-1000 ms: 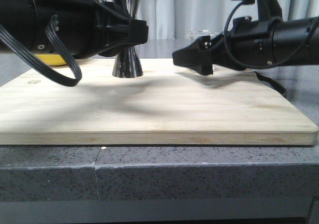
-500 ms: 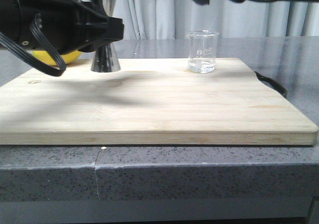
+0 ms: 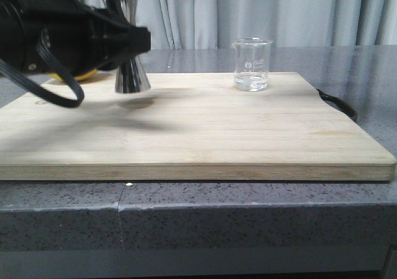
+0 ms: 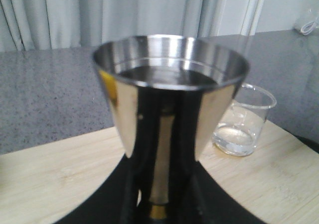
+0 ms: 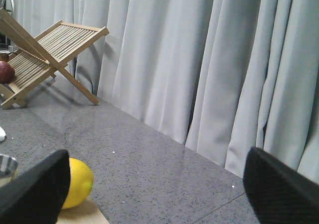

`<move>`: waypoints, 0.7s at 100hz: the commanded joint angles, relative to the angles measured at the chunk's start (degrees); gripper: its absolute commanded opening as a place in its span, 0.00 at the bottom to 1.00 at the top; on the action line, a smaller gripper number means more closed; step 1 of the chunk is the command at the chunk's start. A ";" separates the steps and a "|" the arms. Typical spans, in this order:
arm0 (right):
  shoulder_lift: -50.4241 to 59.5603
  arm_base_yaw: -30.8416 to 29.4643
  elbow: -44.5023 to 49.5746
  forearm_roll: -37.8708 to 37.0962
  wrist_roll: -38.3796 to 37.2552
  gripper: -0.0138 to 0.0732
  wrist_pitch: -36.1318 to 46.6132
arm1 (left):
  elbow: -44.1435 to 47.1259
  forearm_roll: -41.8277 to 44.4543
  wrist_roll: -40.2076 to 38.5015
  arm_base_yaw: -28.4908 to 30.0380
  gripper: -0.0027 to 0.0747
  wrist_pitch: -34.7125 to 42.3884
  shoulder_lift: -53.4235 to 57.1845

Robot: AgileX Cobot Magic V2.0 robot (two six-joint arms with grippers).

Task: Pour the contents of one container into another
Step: 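Lower the jigger with the left gripper onto the board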

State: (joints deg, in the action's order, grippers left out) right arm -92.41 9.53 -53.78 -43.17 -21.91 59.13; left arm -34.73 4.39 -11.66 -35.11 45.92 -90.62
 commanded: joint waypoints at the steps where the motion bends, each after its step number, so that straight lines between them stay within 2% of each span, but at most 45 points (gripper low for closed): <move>1: 2.71 -0.04 -1.79 1.65 0.52 0.89 3.83 | -0.82 -0.40 -0.82 0.13 0.01 6.23 1.07; 70: 2.71 -0.04 -1.79 1.65 0.52 0.89 3.72 | -0.82 2.00 -0.81 0.13 0.01 8.87 -2.63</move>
State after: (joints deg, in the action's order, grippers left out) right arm -92.45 9.53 -53.78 -43.17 -21.91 59.13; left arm -34.36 6.02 -11.98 -35.11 50.51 -94.93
